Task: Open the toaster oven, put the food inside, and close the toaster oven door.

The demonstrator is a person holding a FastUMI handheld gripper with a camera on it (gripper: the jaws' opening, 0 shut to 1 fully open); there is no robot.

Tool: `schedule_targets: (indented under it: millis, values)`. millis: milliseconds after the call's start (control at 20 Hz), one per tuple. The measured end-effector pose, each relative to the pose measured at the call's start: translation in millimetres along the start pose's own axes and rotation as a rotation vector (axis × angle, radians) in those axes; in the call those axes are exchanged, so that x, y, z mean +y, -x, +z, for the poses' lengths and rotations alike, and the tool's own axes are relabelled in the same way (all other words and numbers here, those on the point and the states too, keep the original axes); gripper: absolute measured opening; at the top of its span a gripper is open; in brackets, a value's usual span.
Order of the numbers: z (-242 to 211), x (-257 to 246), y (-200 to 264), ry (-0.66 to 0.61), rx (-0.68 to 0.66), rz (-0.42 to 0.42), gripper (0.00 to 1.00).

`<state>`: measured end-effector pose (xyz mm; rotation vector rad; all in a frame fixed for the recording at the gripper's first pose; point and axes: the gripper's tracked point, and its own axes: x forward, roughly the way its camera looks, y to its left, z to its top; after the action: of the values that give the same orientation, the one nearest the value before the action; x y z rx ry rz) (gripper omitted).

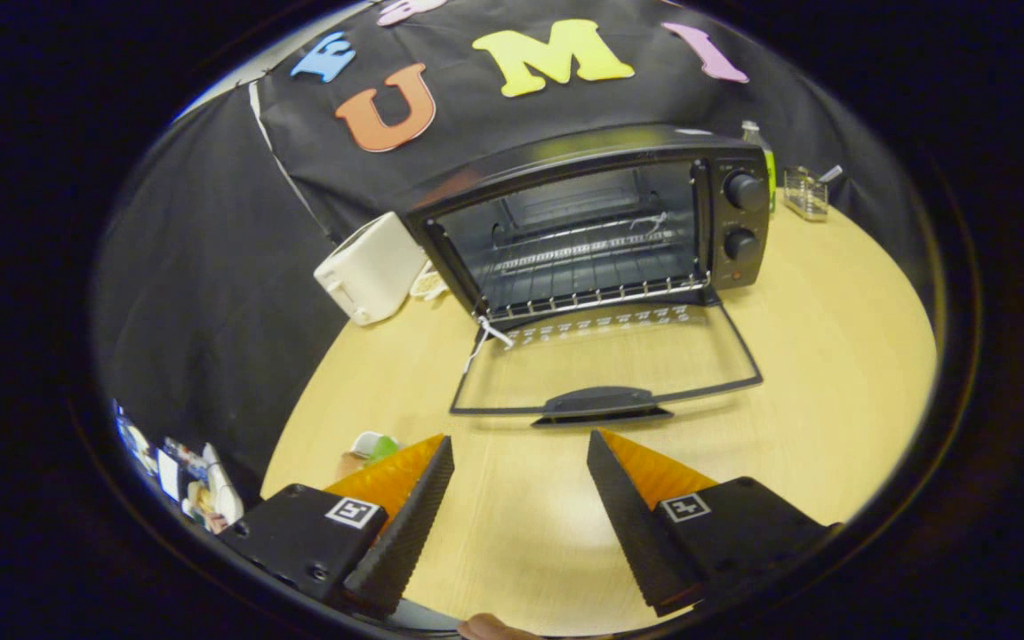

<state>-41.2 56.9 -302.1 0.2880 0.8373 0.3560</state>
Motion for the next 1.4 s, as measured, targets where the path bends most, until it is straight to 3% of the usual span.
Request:
schedule_targets:
  millis: [100, 300, 500, 850, 1100, 1400]
  values:
    - [-11.3, 28.2, 2.6, -0.066, 0.079, 0.105, 0.97]
    - [-27.8, 47.4, -0.1, -0.098, 0.183, 0.166, 0.93]
    - [-46.6, 83.7, 2.4, -0.134, 0.261, 0.302, 0.89]
    - [-66.1, 99.1, -7.9, -0.056, 0.317, 0.282, 0.76]
    - [-68.2, 96.9, -13.0, -0.078, 0.316, 0.259, 0.44]
    - [-66.1, 103.8, -0.1, -0.054, 0.317, 0.296, 0.35]
